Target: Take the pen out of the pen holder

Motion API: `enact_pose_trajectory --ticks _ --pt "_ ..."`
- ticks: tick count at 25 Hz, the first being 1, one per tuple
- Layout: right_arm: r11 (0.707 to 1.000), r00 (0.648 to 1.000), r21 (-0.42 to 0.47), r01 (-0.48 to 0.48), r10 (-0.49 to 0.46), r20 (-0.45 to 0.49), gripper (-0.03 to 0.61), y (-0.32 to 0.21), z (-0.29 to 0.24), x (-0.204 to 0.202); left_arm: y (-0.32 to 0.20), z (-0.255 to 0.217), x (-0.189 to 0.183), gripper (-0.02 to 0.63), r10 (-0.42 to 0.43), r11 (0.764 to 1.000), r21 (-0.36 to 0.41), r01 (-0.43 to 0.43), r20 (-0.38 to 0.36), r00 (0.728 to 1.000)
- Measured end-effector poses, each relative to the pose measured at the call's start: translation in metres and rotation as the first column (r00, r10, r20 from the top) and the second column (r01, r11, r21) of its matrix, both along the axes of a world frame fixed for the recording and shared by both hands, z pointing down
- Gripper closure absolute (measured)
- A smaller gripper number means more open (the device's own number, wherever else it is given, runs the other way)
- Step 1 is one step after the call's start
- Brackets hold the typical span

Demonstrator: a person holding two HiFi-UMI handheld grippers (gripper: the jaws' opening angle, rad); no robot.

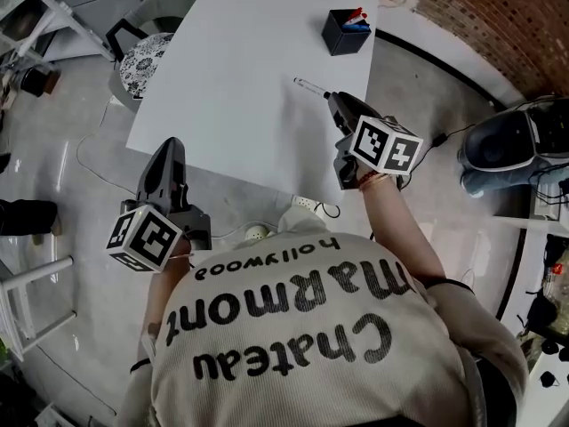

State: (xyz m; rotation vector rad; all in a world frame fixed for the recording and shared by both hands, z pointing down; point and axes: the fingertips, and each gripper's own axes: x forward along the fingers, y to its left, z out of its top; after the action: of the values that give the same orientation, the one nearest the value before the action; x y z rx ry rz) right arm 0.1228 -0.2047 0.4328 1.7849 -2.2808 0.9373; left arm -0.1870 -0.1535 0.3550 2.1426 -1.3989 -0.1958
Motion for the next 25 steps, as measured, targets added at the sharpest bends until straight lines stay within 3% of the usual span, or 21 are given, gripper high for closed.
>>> enact_pose_trajectory --ticks 11,25 --pt "0.985 0.985 -0.001 0.171 -0.171 -0.012 0.505 0.019 0.000 -0.089 0.003 0.004 -0.011 0.614 0.025 1.000 -0.007 -0.025 0.009 1.000" --pt "0.977 0.978 0.077 0.197 -0.191 -0.082 0.506 0.037 -0.026 -0.142 0.008 0.018 -0.027 0.614 0.074 0.997 -0.005 -0.074 0.099 0.992"
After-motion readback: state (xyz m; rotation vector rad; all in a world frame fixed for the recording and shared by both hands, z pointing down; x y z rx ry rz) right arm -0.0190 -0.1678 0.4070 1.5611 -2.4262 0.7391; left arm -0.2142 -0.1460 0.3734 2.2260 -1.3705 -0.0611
